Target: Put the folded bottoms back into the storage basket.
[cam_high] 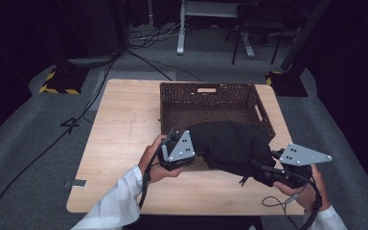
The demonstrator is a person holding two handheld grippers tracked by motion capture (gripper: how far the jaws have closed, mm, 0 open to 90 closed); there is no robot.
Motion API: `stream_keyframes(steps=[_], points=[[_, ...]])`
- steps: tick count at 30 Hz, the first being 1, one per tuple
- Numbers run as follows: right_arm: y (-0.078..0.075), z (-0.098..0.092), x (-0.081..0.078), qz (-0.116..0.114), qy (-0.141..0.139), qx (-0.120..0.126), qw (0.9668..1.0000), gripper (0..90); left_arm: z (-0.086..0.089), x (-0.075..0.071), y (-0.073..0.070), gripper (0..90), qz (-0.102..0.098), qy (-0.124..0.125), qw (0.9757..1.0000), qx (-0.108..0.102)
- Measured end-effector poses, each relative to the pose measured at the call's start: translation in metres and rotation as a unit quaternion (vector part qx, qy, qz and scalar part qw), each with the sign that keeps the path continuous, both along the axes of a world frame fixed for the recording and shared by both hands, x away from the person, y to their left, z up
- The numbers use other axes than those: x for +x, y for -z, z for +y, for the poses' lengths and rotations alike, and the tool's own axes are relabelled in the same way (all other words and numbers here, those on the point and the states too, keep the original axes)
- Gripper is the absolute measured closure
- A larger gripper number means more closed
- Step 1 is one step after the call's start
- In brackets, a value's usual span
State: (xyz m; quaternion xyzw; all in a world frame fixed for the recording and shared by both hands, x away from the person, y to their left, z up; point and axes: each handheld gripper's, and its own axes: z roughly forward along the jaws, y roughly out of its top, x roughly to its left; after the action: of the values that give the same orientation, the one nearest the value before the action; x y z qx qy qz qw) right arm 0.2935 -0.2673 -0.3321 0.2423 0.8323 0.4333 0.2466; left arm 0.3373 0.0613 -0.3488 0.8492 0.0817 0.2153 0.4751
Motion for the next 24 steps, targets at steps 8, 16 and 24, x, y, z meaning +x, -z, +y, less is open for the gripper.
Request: stream_keyframes(steps=[8,16,24], points=[[-0.026,0.002,0.010,-0.016,0.002,-0.007,0.9999,61.2,-0.002,0.010,-0.024,73.8,-0.016,-0.006,0.9998,-0.014],[-0.042,0.006,0.030,-0.025,-0.002,-0.014,0.9996,61.1,-0.001,0.024,-0.034,73.8,-0.026,-0.018,0.9993,-0.021],[-0.051,0.010,0.051,-0.027,-0.006,-0.018,0.9995,61.0,0.001,0.041,-0.041,73.7,-0.030,-0.036,0.9986,-0.026]])
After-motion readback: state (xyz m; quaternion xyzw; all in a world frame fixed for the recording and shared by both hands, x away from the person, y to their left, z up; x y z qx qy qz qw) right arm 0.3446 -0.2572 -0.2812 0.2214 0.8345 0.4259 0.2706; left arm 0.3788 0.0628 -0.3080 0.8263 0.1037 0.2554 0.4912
